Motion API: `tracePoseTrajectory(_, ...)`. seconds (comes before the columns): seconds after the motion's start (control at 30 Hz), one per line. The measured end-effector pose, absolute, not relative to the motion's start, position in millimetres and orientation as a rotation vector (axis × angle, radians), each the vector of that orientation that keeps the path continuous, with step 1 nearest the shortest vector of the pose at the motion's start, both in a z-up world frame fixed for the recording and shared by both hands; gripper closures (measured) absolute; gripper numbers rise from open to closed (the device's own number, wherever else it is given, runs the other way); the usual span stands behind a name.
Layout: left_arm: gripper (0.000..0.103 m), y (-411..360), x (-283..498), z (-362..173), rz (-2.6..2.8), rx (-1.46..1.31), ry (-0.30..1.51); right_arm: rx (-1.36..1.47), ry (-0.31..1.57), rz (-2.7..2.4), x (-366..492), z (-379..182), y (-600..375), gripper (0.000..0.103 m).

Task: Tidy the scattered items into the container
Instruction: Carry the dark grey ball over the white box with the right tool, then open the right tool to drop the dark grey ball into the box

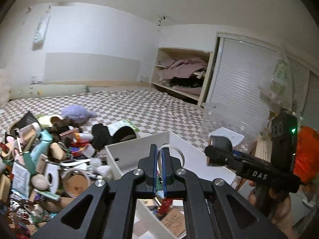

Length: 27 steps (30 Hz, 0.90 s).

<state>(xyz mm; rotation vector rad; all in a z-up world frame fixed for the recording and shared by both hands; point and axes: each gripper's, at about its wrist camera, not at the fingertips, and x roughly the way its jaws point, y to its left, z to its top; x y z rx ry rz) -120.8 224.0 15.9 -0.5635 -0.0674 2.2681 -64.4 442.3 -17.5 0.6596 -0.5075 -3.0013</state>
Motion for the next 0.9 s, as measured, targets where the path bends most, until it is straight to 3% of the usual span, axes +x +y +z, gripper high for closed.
tracePoseTrajectory(0.43,0.098,284.2,-117.0,-25.5,2.182,-0.700,-0.008,0.834,-0.644,-3.054,-44.2,-64.0,494.2,0.040)
tracePoseTrajectory(0.9,0.098,311.2,-119.0,-61.8,2.148,-0.851,0.056,0.900,-0.634,-3.035,-45.3,-78.6,501.9,0.040)
